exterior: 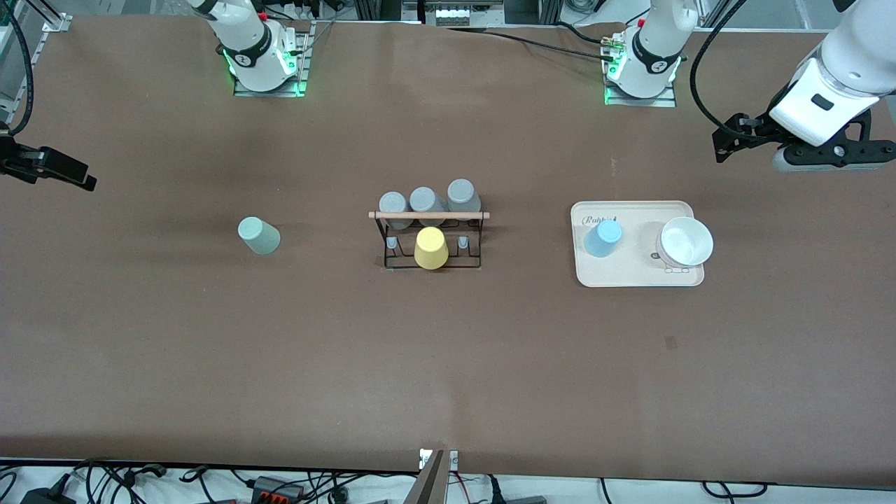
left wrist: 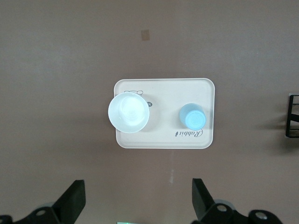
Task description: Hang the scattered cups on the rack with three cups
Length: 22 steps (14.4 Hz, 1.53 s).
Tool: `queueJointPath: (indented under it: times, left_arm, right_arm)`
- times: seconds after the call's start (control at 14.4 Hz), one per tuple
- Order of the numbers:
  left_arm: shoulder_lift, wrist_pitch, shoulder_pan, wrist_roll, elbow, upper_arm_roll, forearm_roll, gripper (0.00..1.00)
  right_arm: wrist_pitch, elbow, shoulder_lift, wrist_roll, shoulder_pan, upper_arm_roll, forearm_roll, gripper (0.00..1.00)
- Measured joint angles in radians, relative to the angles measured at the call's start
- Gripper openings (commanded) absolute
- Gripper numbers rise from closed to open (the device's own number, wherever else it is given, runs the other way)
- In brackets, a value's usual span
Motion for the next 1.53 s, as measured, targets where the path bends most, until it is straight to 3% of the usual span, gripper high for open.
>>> queueJointPath:
  times: [0.77, 0.91, 1.11, 1.32, 1.53]
  left_arm:
    - [0.005, -0.02, 0.0, 0.0, -0.001, 0.0, -0.001, 1.0]
    - [0.043, -0.04, -0.007, 0.005, -0.005, -0.003, -0.007, 1.0]
    - [0.175, -0.028, -0.043, 0.005, -0.015, -0.03, -0.009, 1.0]
    - [0.301, 0.143, -0.075, 0.002, -0.034, -0.038, -0.009, 1.0]
    - [0.342, 0.427, -0.075, 0.004, -0.154, -0.048, -0.009, 1.0]
  right_arm:
    - [-0.008, -0.001, 0.0, -0.001, 0.0, 0.0, 0.001, 1.0]
    - [-0.022, -0.007, 0.0, -0.001, 0.0, 0.0, 0.001, 1.0]
    - [-0.039, -0.013, 0.01, -0.002, -0.001, 0.0, 0.001, 1.0]
    - [-0.08, -0.016, 0.033, -0.009, 0.004, 0.01, 0.001, 1.0]
    - [-0.086, -0.036, 0.044, -0.009, 0.025, 0.02, 0.001, 1.0]
